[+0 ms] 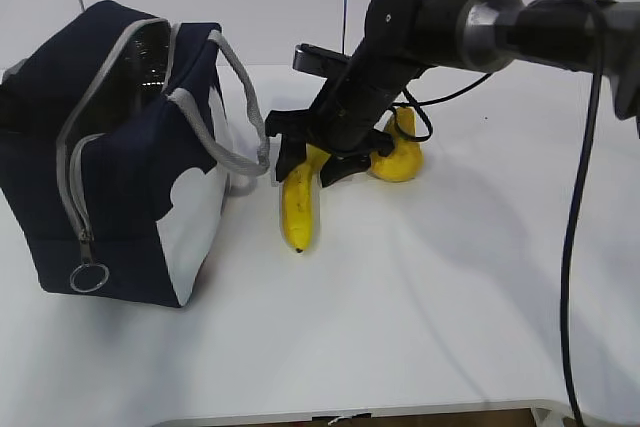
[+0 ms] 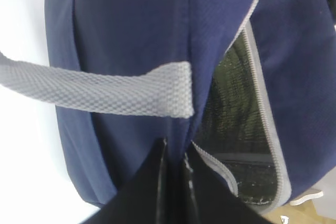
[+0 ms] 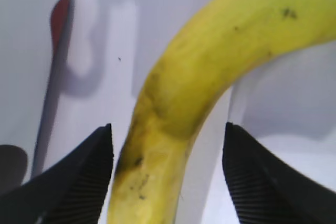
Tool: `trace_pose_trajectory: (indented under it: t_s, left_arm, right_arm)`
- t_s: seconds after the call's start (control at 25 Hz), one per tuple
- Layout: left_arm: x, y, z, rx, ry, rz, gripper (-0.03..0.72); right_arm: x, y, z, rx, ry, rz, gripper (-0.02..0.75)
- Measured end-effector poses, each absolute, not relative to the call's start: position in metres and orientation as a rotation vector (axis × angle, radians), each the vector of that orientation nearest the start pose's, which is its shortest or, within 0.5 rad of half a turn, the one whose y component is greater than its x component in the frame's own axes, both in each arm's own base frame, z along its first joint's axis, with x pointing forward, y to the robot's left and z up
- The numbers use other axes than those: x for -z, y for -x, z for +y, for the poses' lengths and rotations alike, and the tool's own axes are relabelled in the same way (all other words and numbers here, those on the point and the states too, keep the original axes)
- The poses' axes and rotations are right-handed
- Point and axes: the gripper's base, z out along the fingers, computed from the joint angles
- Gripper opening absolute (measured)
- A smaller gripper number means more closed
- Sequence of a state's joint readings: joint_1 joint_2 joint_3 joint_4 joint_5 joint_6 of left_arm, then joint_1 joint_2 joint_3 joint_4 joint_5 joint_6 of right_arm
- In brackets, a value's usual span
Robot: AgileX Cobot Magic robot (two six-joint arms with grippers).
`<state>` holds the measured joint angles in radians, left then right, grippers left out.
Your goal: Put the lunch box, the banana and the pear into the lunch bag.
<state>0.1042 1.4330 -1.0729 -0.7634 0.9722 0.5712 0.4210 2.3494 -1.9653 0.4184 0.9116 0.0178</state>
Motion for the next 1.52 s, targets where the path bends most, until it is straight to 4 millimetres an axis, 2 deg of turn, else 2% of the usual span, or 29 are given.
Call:
trace_pose_trajectory:
  t_s: [0.36, 0.48, 0.72, 0.92, 1.2, 1.32, 1.52]
  left_arm:
    - [-0.296, -0.285, -0.022, 0.730, -0.160, 2.520, -0.015]
    - [-0.296, -0.285, -0.023, 0.732, -0.159, 2.519, -0.015]
    - [-0.296, -0.285, -0.023, 0.732, -0.159, 2.519, -0.015]
    - [-0.296, -0.285, -0.023, 0.732, -0.159, 2.519, -0.015]
    - [-0.296, -0.285, -0.023, 0.732, -0.159, 2.519, -0.015]
    - [-0.296, -0.285, -0.023, 0.732, -0.159, 2.519, -0.015]
    - [-0.296, -0.285, -0.023, 0.732, -0.159, 2.519, -0.015]
  right_arm:
    - [-0.159, -0.450, 0.234, -0.644, 0.276, 2.806, 0.523]
    - [-0.159, -0.450, 0.235, -0.649, 0.274, 2.807, 0.474]
    - [-0.160, -0.449, 0.238, -0.679, 0.267, 2.805, 0.315]
    - [-0.162, -0.449, 0.240, -0.707, 0.301, 2.805, 0.300]
    - [-0.189, -0.456, 0.240, -0.646, 0.399, 2.759, 0.298]
    - [-0.201, -0.459, 0.236, -0.563, 0.444, 2.748, 0.297]
    - [-0.217, -0.463, 0.226, -0.394, 0.405, 2.758, 0.297]
